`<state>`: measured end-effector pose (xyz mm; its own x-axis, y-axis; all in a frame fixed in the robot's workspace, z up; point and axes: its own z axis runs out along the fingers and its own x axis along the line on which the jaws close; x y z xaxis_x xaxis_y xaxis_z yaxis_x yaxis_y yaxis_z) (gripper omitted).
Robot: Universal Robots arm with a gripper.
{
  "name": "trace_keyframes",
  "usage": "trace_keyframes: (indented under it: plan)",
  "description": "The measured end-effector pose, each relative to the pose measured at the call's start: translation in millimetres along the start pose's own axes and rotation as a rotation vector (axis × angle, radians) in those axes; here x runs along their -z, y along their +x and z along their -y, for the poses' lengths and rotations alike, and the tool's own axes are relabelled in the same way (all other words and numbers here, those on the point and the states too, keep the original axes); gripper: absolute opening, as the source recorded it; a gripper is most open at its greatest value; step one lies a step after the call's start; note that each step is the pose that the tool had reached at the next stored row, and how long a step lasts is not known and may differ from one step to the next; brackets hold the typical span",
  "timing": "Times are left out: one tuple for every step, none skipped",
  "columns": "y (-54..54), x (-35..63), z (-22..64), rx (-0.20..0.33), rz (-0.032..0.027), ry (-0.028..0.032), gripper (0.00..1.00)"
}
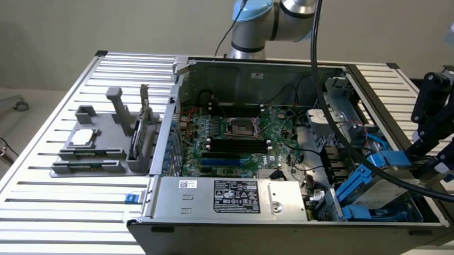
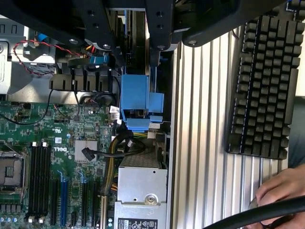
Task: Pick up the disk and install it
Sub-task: 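Insert the disk into the insertion slot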
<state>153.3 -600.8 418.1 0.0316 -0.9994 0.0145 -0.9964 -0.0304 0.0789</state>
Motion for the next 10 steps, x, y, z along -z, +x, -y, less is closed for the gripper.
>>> trace_keyframes:
  plan:
    - [0.0, 0.1, 0.0, 0.000, 0.0005, 0.0004, 0.30]
    - [0.0, 0.4, 0.0, 0.000, 0.0008, 0.0004, 0.30]
    - [0.1, 1.0, -0.1, 0.000, 0.0014, 0.0004, 0.30]
    - [0.1, 1.8, -0.2, 0.000, 0.0019, 0.0005, 0.30]
    - [0.1, 3.3, -0.3, 0.000, 0.0018, 0.0005, 0.30]
    - [0.1, 4.7, -0.4, 0.000, 0.0023, 0.0006, 0.30]
    - [0.1, 5.9, -0.5, 0.000, 0.0036, 0.0006, 0.30]
    - [0.1, 7.0, -0.6, 0.000, 0.0047, 0.0006, 0.30]
    - [0.1, 7.7, -0.6, 0.000, 0.0058, 0.0007, 0.30]
    - [0.1, 8.2, -0.7, 0.001, 0.0070, 0.0007, 0.30]
